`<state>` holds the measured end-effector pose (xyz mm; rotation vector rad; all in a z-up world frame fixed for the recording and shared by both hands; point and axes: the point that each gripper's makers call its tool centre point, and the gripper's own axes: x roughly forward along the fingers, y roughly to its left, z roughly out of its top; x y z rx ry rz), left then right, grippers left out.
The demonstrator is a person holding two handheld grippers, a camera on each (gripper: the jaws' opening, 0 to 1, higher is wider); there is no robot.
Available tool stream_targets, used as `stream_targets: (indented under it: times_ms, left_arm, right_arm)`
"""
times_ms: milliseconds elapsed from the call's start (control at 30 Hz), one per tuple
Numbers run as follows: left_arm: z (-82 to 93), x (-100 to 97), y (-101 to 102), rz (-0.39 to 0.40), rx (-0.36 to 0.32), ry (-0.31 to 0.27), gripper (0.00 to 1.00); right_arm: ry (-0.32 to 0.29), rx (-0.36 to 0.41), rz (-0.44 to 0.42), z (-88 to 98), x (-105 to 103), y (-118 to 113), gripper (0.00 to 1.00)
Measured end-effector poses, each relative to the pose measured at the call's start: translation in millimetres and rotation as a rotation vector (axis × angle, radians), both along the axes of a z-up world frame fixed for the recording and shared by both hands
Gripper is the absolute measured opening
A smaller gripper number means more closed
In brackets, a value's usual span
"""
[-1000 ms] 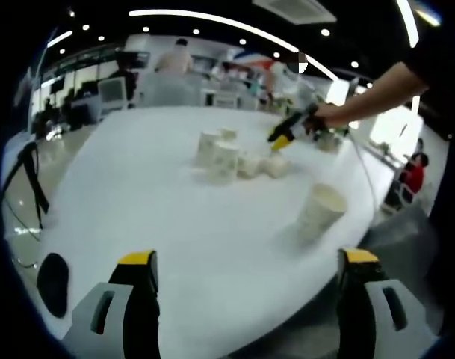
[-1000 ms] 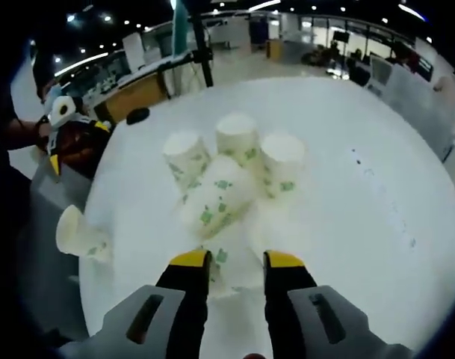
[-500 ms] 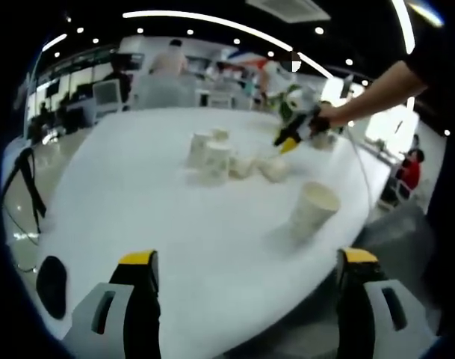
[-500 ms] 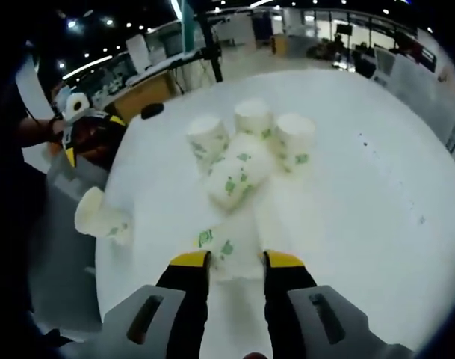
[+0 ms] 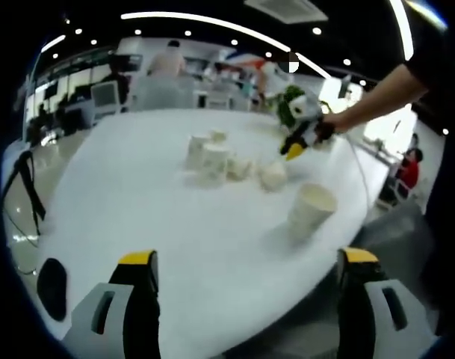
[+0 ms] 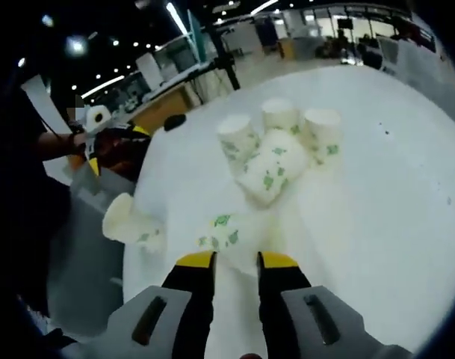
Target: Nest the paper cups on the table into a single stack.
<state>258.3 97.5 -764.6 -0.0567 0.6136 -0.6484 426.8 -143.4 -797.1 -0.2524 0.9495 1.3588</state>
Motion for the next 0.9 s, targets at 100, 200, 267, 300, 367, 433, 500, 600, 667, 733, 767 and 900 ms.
stream_targets:
  times_ms: [100, 200, 267, 300, 367, 433, 500, 600, 667, 733, 767, 900]
  left_arm:
    - [-1.2, -1.5, -1, -0.001, 0.0, 0.003, 0.98]
    - [-2.0, -2.9, 0, 0.0, 0.006, 0.007, 0.98]
    - [-1.8, -3.1, 1, 0.002, 0.006, 0.006, 0.98]
    - [-2.0, -3.3, 2, 0.004, 0.01, 0.006, 0.98]
    - [-1.9, -3.5, 4, 0.009, 0.012, 0.006, 0.98]
    - [-1.9, -3.6, 5, 0.012, 0.013, 0.006, 0.99]
    - [-1.5, -4.2, 6, 0.014, 0.011, 0.007, 0.99]
    - [-1.1, -4.9, 5, 0.014, 0.011, 0.007, 0.99]
    - [-1.0, -5.7, 5, 0.012, 0.012, 0.007, 0.98]
    - [-0.5, -5.9, 5, 0.013, 0.011, 0.004, 0.99]
    - [-0.8, -6.0, 6, 0.013, 0.01, 0.005, 0.98]
    - [0.2, -5.9, 5, 0.012, 0.008, 0.001, 0.98]
  right_arm:
    - [0.024, 0.022, -0.001, -4.2, -6, 5, 0.17]
    - [0.048, 0.039, 0.008, -6.8, -12, 9, 0.15]
    - [0.052, 0.042, 0.014, -8.1, -14, 10, 0.12]
    - [0.07, 0.059, 0.01, -6.2, -17, 13, 0.1]
    - [0.075, 0.065, 0.018, -5.6, -19, 14, 0.05]
    - [0.082, 0.087, 0.039, -3.0, -23, 17, 0.0]
    - [0.086, 0.096, 0.042, -2.3, -24, 18, 0.0]
    - [0.096, 0.113, 0.047, 0.1, -26, 21, 0.0]
    - [0.097, 0.116, 0.054, 2.2, -29, 22, 0.0]
    - [0.095, 0.114, 0.061, 3.3, -32, 22, 0.0]
    - [0.095, 0.113, 0.062, 3.6, -33, 22, 0.0]
    - [0.096, 0.11, 0.052, 4.5, -34, 18, 0.0]
